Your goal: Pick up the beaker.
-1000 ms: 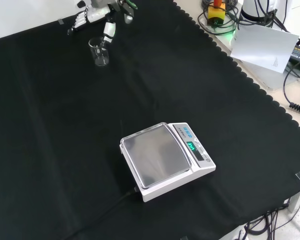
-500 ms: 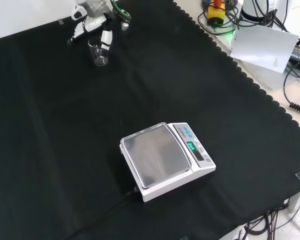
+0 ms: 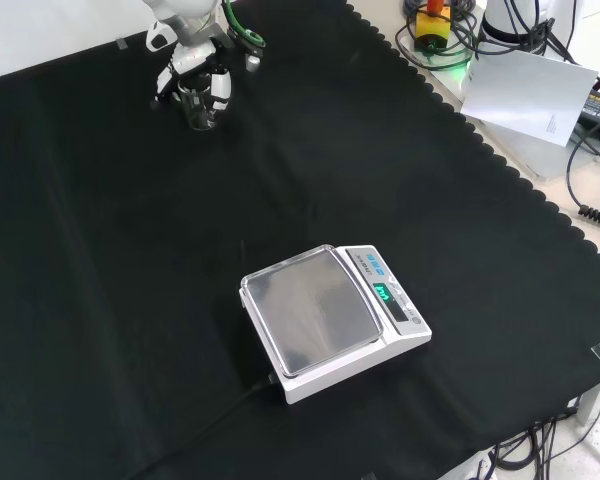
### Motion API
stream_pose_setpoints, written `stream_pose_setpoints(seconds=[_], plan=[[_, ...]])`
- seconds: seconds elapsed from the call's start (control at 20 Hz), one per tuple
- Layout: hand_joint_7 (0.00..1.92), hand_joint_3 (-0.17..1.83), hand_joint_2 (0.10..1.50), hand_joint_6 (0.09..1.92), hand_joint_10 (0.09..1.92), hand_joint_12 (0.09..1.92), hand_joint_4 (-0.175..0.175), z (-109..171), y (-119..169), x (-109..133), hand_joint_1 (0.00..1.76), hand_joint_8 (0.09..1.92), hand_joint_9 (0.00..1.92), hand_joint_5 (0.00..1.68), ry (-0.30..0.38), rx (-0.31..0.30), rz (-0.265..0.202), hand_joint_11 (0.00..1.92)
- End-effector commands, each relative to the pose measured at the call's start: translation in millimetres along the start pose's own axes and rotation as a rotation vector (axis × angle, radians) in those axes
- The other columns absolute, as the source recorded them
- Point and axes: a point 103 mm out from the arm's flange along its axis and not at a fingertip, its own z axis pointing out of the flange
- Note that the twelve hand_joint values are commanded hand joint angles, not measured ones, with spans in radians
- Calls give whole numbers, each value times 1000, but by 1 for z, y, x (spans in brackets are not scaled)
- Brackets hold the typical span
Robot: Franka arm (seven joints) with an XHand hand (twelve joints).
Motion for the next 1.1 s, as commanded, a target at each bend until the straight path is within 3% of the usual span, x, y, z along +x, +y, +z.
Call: stream_pose_setpoints(seconds=[0.05,0.15,0.25,0.35,0.45,0.6,1.1], plan=[[586,826,631,1249,870,769,-85,-3,0,0,1181,1160,1064,545,-14,-70,16,1295],[649,671,798,1293,1059,679,-149,-3,0,0,1153,1368,1086,760,-26,-86,15,1367],[699,607,853,1265,1141,666,-170,-3,0,0,1143,1469,1110,864,-31,-92,15,1381],[803,649,856,1285,1175,684,-41,-4,1,0,1177,1436,1131,886,-29,-95,15,1381],[854,725,823,1297,1192,709,13,-7,0,1,1196,1426,1149,904,-30,-92,11,1379],[875,781,796,1308,1204,728,29,-20,-5,2,1204,1432,1163,913,-32,-97,1,1377],[883,831,770,1315,1215,756,30,-87,-31,15,1208,1447,1179,924,-41,-167,-26,1376]])
